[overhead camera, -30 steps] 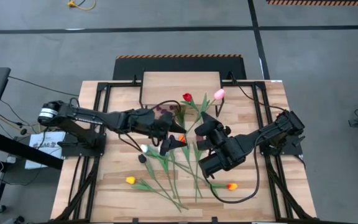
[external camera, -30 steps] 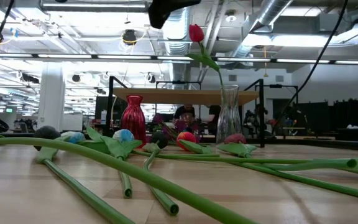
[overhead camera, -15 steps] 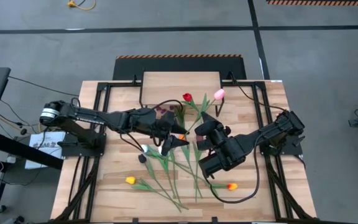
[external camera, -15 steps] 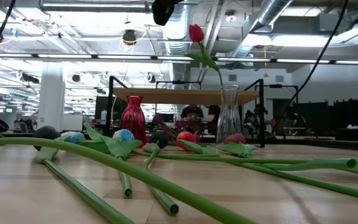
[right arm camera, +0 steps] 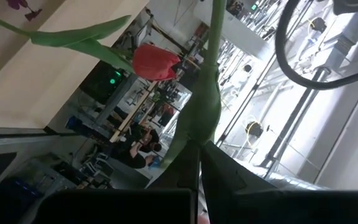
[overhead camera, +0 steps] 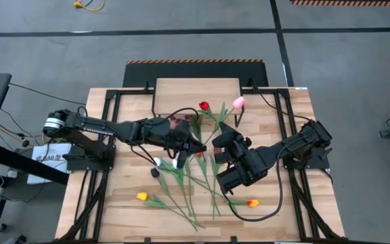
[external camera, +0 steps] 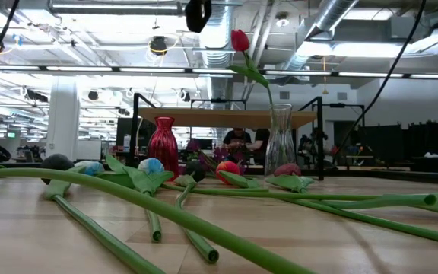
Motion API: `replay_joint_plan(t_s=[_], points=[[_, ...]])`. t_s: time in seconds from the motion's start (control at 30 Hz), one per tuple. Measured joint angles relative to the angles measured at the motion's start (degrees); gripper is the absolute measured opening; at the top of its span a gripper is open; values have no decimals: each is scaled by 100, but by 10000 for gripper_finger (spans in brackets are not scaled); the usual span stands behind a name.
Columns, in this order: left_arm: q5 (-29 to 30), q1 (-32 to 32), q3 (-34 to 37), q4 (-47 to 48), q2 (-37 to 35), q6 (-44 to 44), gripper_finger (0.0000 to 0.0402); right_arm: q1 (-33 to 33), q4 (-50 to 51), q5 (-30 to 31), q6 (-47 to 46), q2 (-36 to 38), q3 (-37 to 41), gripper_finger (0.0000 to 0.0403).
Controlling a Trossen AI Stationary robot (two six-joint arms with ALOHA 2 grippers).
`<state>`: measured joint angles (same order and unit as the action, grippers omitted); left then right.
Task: Pick and place flowers into a vace then onto a shelf
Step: Put the pink tulip into the transparent vase
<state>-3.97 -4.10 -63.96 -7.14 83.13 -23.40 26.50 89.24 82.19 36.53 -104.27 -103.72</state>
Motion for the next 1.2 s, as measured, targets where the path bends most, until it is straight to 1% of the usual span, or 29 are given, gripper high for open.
replay_joint_plan(t_s=[0.07, 0.27, 0.4, 0.53, 0.83, 0.93, 1.03, 1.13, 1.2], points=[[75, 1, 2, 59, 0, -2, 7, 0, -1, 2, -3, 2, -1, 0], [168, 0, 2, 128, 0, 6, 2, 0, -14, -19, -4, 2, -2, 1], [163, -2, 2, 146, 0, 9, 1, 0, -87, -134, -28, 3, -2, 14], [147, -2, 4, 132, 0, 13, 1, -2, -187, -484, -54, 62, -4, 45], [146, 100, 4, 256, 0, 30, 0, -39, -215, -573, -263, 57, -4, 134], [172, 171, 4, 459, -59, 36, 0, -37, -213, -440, -315, 55, -4, 165], [355, 264, 4, 746, -192, 83, 0, -29, -214, -217, -355, 55, -4, 192], [612, 361, 4, 1003, -394, 198, 0, -31, -213, 20, -457, 50, -4, 207], [740, 416, 4, 1185, -558, 258, 0, -28, -211, 70, -537, 50, -4, 211]])
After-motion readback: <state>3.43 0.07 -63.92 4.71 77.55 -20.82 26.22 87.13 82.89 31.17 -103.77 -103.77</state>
